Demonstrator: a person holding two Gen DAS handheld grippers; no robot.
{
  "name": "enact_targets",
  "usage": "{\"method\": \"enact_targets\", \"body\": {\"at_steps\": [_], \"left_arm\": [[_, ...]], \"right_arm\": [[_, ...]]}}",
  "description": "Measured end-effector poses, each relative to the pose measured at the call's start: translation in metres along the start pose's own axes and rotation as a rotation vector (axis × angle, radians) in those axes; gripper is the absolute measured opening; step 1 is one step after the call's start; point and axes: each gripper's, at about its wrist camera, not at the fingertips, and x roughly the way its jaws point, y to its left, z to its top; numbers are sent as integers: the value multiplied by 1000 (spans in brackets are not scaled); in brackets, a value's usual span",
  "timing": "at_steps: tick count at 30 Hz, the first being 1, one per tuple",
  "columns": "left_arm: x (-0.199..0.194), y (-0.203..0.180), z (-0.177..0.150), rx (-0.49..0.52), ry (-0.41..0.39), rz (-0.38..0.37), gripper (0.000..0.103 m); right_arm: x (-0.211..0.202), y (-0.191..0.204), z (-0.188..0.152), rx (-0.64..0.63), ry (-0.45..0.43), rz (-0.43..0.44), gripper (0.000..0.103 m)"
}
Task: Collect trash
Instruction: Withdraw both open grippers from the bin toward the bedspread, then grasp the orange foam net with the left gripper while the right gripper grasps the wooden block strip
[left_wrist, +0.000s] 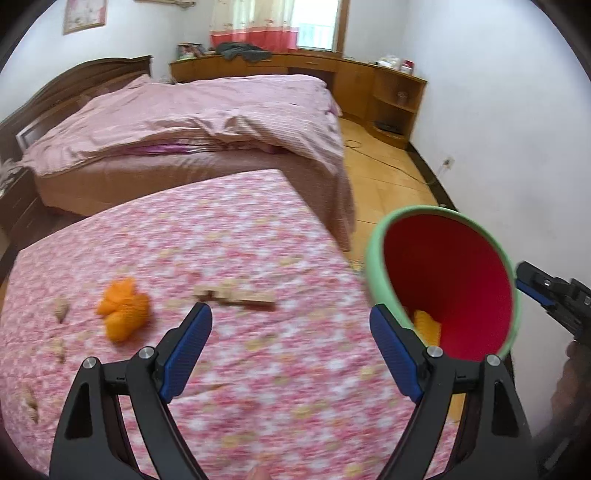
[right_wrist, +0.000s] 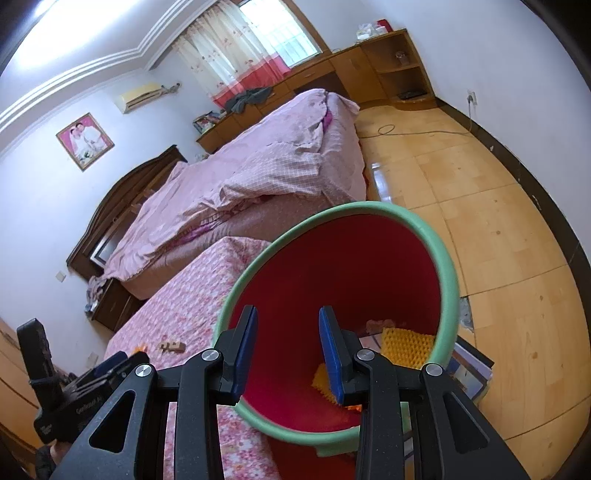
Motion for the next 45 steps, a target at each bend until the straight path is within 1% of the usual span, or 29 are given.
{"method": "enact_targets", "body": {"at_steps": [3, 8, 16, 21, 24, 29, 31, 33, 34, 38, 45], "left_arm": [[-4, 22, -1, -12, -13, 44, 87], [-4, 56, -5, -49, -11, 93, 87], [15, 107, -14, -124, 21, 170, 87], [32, 125, -19, -144, 41, 205, 87], [42, 131, -20, -152, 49, 208, 86], [57, 140, -20, -184, 62, 184, 73], [62, 143, -23, -203, 74, 171, 62], [67, 144, -24, -217, 78, 152, 55], [67, 145, -25, -220, 68, 149, 53], [59, 148, -26, -234, 59, 140, 47], [23, 170, -44, -308, 24, 168, 46]], "right_arm": [[1, 10, -2, -19, 2, 2, 35], [5, 28, -6, -48, 11, 7, 35], [15, 51, -12, -83, 34, 5, 35], [31, 68, -13, -112, 64, 12, 35], [42, 80, -15, -136, 84, 16, 35], [62, 99, -19, -166, 128, 32, 35], [70, 107, -21, -182, 142, 39, 35], [76, 113, -23, -192, 154, 45, 35], [79, 117, -24, -199, 161, 49, 35], [94, 134, -33, -230, 199, 63, 35], [128, 159, -46, -283, 271, 72, 36]]}}
